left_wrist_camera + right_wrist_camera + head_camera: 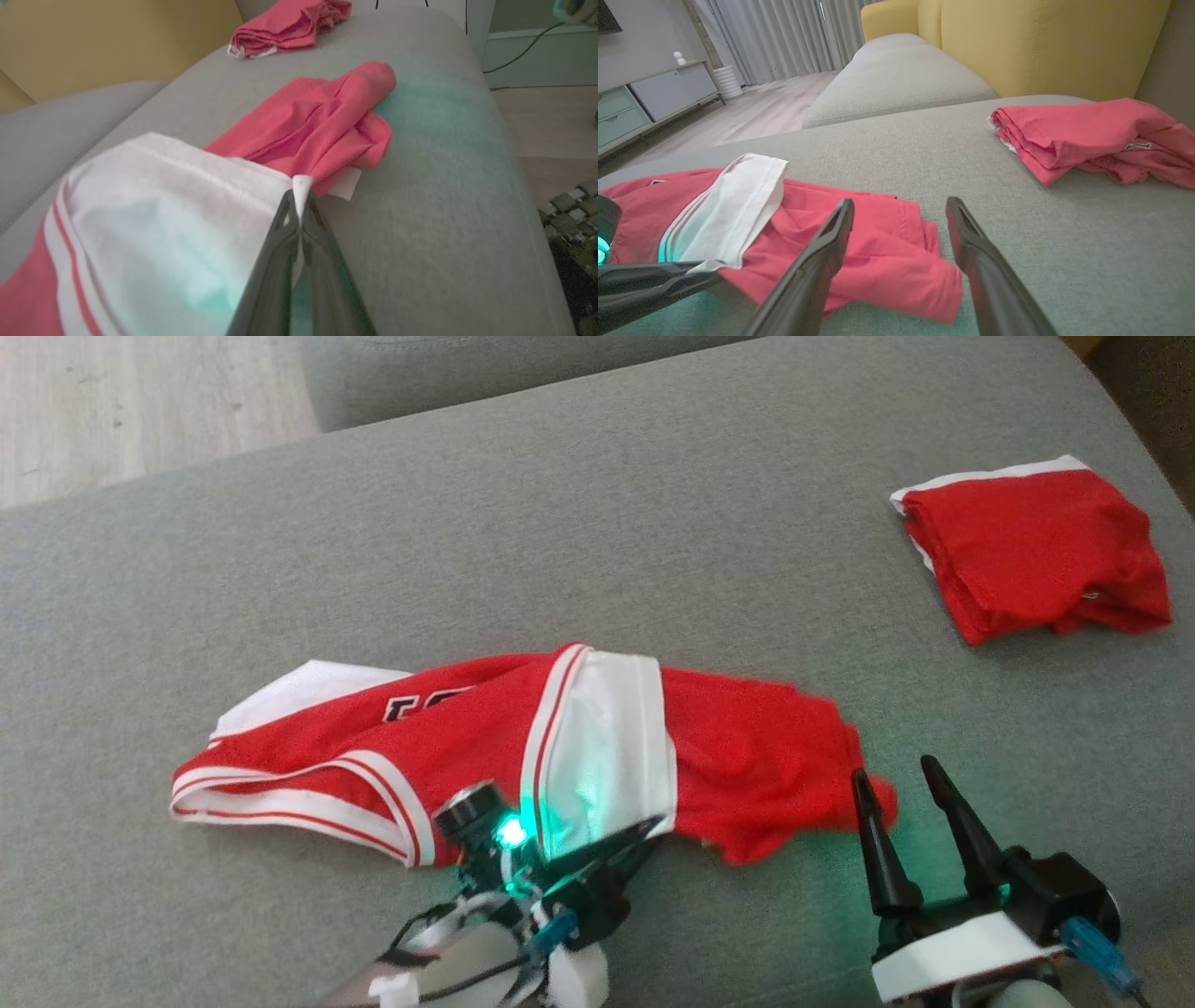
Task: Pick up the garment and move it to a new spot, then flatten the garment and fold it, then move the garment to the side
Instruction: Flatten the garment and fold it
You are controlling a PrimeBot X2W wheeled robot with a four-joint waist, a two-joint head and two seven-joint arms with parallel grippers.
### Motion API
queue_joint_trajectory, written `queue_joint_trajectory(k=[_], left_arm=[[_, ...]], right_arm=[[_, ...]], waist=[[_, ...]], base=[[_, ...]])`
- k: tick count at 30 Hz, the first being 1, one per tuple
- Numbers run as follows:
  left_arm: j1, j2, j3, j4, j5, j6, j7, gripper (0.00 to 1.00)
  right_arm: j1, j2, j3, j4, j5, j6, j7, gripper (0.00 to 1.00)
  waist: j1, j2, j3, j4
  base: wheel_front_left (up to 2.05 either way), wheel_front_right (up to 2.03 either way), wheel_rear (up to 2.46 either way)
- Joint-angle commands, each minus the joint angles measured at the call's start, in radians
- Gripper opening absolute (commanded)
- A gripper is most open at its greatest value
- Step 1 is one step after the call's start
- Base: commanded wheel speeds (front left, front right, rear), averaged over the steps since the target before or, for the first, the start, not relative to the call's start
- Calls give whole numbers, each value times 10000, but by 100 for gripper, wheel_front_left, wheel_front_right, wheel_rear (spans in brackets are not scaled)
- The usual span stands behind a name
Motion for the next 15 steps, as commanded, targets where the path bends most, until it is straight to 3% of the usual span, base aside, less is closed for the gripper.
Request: queue_joint_trajectory(k=[1,6,15], left_arm=[[-71,188,177,-150,-120,-86,-51,0],[124,214,54,-60,-229,-324,-51,0],[176,44,26,-48,-213,-260,-51,0]], right_arm=[[-185,-203,218,-180,59,-6,-38,100],[-184,-135,-102,1108,-28,-6,-38,100],[-549,29,141,2857,546,-6,-38,100]], waist=[[0,-1,-2,55],[0,-1,31,174],[0,-1,65,310]], base=[[0,0,0],[0,0,0],[0,0,0]])
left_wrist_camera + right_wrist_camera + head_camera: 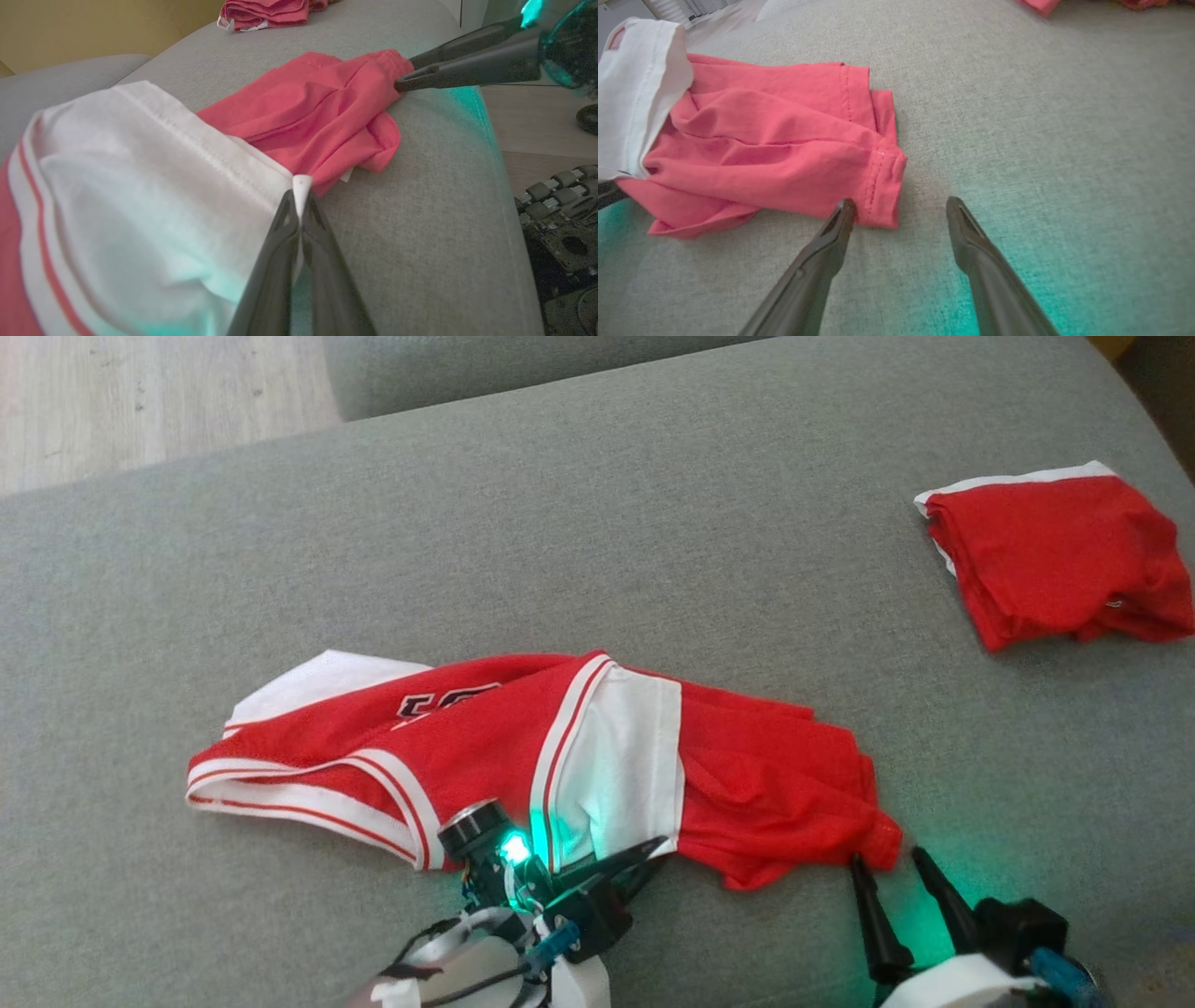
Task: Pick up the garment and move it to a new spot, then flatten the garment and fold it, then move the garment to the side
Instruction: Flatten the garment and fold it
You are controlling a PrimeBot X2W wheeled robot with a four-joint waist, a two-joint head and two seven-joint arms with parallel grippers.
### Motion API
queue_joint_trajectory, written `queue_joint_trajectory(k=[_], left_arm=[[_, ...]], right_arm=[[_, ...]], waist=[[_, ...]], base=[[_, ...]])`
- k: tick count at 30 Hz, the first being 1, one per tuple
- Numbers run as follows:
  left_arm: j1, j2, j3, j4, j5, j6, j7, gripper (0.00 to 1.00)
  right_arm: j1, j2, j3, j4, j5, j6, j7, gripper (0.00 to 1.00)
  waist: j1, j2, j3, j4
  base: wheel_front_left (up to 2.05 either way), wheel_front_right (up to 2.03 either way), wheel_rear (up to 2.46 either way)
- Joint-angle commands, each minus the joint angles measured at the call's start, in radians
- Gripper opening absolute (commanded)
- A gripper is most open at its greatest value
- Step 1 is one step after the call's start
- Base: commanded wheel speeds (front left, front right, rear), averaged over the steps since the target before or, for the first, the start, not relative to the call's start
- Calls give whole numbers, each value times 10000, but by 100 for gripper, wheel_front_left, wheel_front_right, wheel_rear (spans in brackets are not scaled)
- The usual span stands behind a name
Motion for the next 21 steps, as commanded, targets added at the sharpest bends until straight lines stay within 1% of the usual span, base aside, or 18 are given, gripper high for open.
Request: queue_joint_trajectory(k=[1,2,3,4,6,11,12,13,14,15,16,21], left_arm=[[-130,-27,180,-195,-32,68,-51,0],[-114,-31,183,-196,-34,73,-51,0],[-92,-34,188,-202,-40,76,-51,0],[-70,-32,193,-211,-46,76,-51,0],[-25,-20,219,-239,-63,92,-51,0],[84,43,316,-365,-127,127,-51,0],[118,65,340,-389,-152,120,-51,7],[152,84,361,-409,-177,107,-51,20],[182,96,381,-433,-197,98,-51,49],[206,102,395,-453,-209,92,-51,98],[230,102,409,-473,-220,85,-51,100],[313,33,473,-645,-193,133,-51,100]], right_arm=[[-448,-87,357,-113,129,-6,-38,100],[-488,-108,418,-58,186,-6,-38,69],[-524,-121,475,-38,243,-6,-38,26],[-548,-149,553,-48,292,-6,-38,0],[-573,-217,641,-78,326,-6,-38,0],[-621,-255,-58,-428,67,-6,-38,0],[-612,-246,-220,-485,-6,-6,-38,0],[-605,-252,-331,-490,-94,-6,-38,0],[-612,-276,-415,-478,-184,-6,-38,0],[-624,-304,-497,-459,-266,-6,-38,0],[-638,-343,-587,-429,-352,-6,-38,0],[-759,-467,-1294,-498,-738,-6,-38,0]], waist=[[0,0,-18,10],[0,0,-37,12],[0,0,-57,18],[0,0,-78,24],[0,0,-123,39],[0,0,-206,87],[0,0,-226,101],[0,0,-243,116],[0,0,-253,131],[0,0,-263,150],[0,0,-268,169],[0,0,-223,310]], base=[[0,0,0],[0,0,0],[0,0,0],[0,0,0],[0,0,0],[0,0,0],[0,0,0],[0,0,0],[0,0,0],[0,0,0],[0,0,0],[0,0,0]])
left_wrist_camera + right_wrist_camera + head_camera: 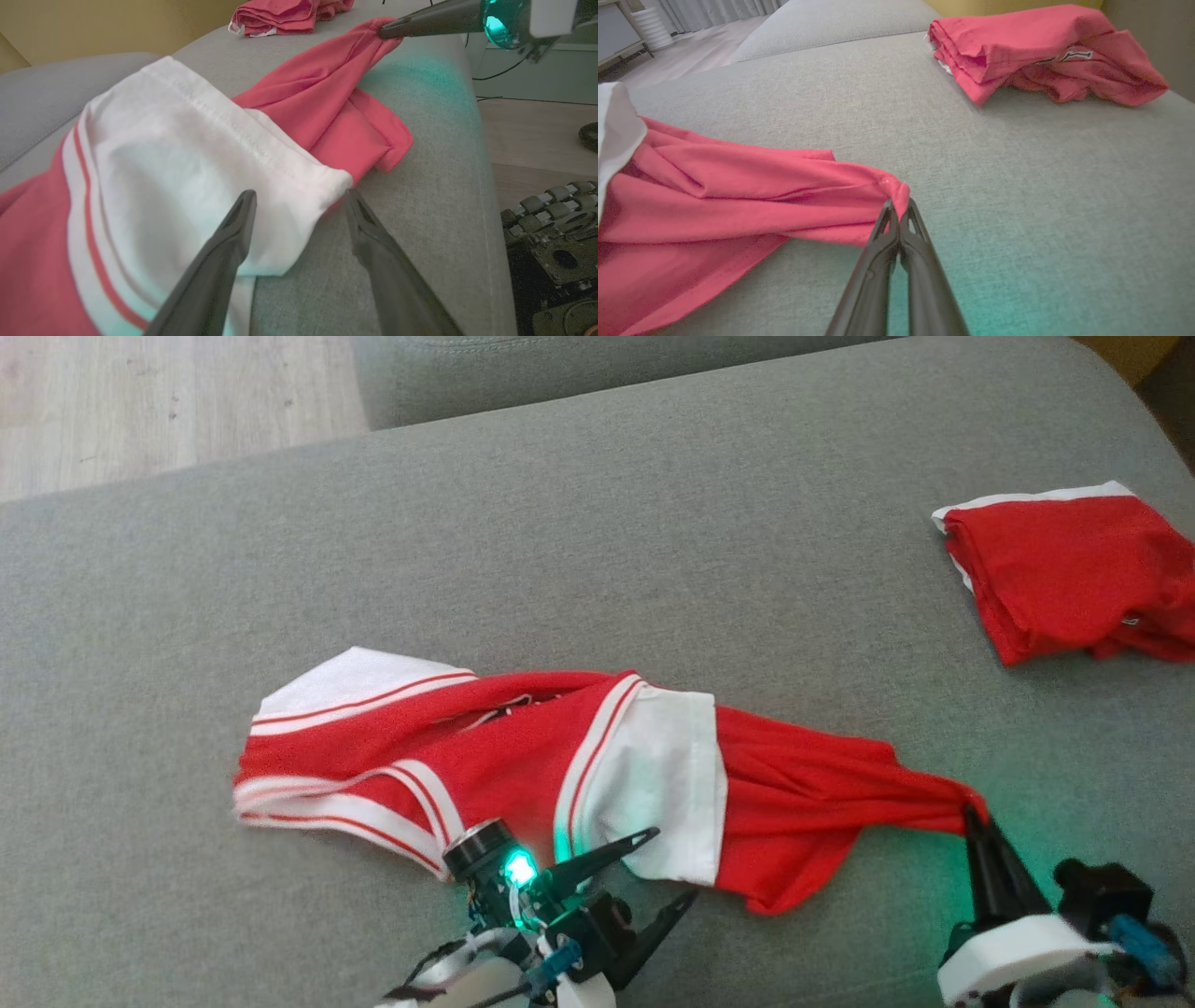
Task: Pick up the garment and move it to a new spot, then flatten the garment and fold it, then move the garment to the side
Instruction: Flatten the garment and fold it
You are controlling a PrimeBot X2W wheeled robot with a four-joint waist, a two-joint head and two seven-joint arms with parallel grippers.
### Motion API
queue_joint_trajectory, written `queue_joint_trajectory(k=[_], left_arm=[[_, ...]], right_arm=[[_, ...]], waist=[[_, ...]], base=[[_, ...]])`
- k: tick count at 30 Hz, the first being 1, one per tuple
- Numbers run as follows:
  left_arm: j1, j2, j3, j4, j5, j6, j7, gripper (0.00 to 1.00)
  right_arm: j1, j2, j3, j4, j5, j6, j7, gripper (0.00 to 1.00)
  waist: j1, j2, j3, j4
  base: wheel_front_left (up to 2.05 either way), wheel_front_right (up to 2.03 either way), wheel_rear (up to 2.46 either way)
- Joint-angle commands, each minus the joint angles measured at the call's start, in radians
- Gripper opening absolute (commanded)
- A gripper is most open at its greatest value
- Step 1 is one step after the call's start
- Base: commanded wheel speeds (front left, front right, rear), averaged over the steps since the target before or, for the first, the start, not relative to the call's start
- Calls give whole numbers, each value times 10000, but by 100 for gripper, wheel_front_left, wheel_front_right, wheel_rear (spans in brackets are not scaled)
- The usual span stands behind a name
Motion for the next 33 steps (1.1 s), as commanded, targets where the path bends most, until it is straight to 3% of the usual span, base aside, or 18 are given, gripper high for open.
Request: queue_joint_trajectory(k=[1,16,24,33], left_arm=[[-112,13,374,-249,-4,55,-51,100],[-341,-293,549,-744,236,117,-51,100],[-559,-486,453,-212,180,-165,-51,100],[-886,-636,428,304,119,-14,-51,100]], right_arm=[[-292,-179,131,-293,-79,-6,-38,0],[-784,-17,-423,-318,-645,-6,-38,0],[-1022,9,-390,-253,-746,-6,-38,0],[-1109,73,-238,-225,-742,-6,-38,0]], waist=[[0,0,6,13],[0,0,435,-63],[0,0,654,-153],[0,0,799,-263]], base=[[0,0,0],[0,0,0],[0,0,0],[0,0,0]])
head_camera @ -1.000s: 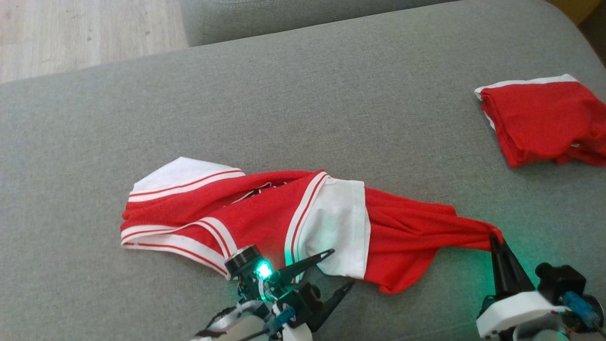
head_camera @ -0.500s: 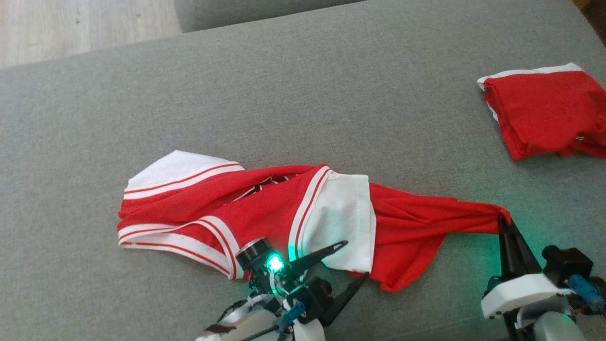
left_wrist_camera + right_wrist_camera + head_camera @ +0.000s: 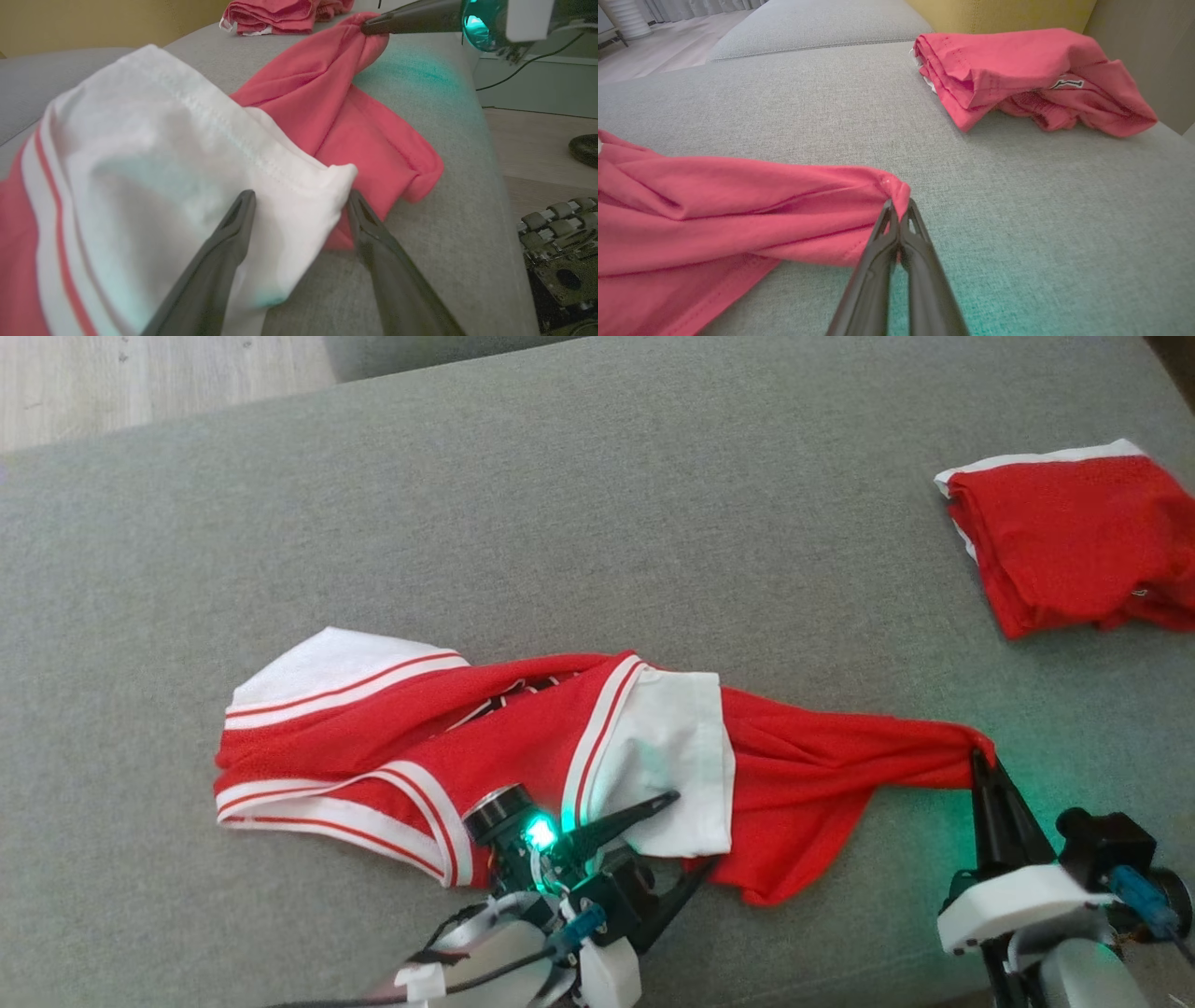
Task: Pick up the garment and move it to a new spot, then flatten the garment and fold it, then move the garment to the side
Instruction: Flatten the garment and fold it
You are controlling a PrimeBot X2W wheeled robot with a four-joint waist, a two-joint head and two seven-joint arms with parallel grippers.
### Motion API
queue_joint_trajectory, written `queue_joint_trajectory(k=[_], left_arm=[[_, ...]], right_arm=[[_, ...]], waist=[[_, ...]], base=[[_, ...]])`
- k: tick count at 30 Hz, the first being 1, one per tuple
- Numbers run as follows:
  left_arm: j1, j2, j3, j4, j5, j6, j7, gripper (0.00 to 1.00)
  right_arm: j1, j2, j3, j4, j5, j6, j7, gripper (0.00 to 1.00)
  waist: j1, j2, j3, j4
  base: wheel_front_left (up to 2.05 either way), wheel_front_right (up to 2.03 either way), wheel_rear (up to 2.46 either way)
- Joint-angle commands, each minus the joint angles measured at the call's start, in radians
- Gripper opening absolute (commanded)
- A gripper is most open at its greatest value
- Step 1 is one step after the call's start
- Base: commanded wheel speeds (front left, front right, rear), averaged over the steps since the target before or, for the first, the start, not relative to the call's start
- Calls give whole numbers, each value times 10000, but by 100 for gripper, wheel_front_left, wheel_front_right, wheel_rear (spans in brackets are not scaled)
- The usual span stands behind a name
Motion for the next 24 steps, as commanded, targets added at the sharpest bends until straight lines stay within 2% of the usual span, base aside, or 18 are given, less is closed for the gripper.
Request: queue_joint_trajectory(k=[1,2,3,4,5,9,13,16,19,24], left_arm=[[-322,-55,190,-177,-70,54,-51,100],[-347,-61,167,-157,-84,37,-51,84],[-371,-66,136,-154,-89,20,-51,42],[-394,-70,102,-199,-86,1,-51,9],[-411,-74,81,-247,-82,-2,-51,0],[-437,-80,166,-937,-16,198,-51,0],[-114,242,969,-2595,-183,735,-51,0],[339,901,2219,-4458,-527,1190,-51,0],[693,1835,3627,-6289,-592,1512,-51,0],[1126,3218,5524,-7993,-941,1396,-51,0]], right_arm=[[-263,-113,212,-236,-57,-6,-38,0],[-266,-114,216,-238,-54,-6,-38,0],[-267,-117,219,-239,-49,-6,-38,0],[-269,-117,220,-240,-44,-6,-38,0],[-268,-116,224,-241,-39,-6,-38,0],[-213,-103,235,-234,-15,-6,-38,0],[-124,-102,186,-266,56,-6,-38,0],[-61,-128,25,-538,151,-6,-38,0],[35,-197,-306,-957,192,-6,-38,0],[267,-423,-1083,-1788,41,-6,-38,0]], waist=[[-1,-1,9,-13],[-1,-1,20,-23],[-1,-1,29,-32],[-1,-1,35,-37],[-1,-1,37,-42],[-1,-1,-10,-12],[-1,-1,-159,99],[-1,-1,-293,239],[-1,-1,-478,436],[-1,-1,-859,766]], base=[[0,0,0],[0,0,0],[0,0,0],[0,0,0],[0,0,0],[0,0,0],[0,0,0],[0,0,0],[0,0,0],[0,0,0]])
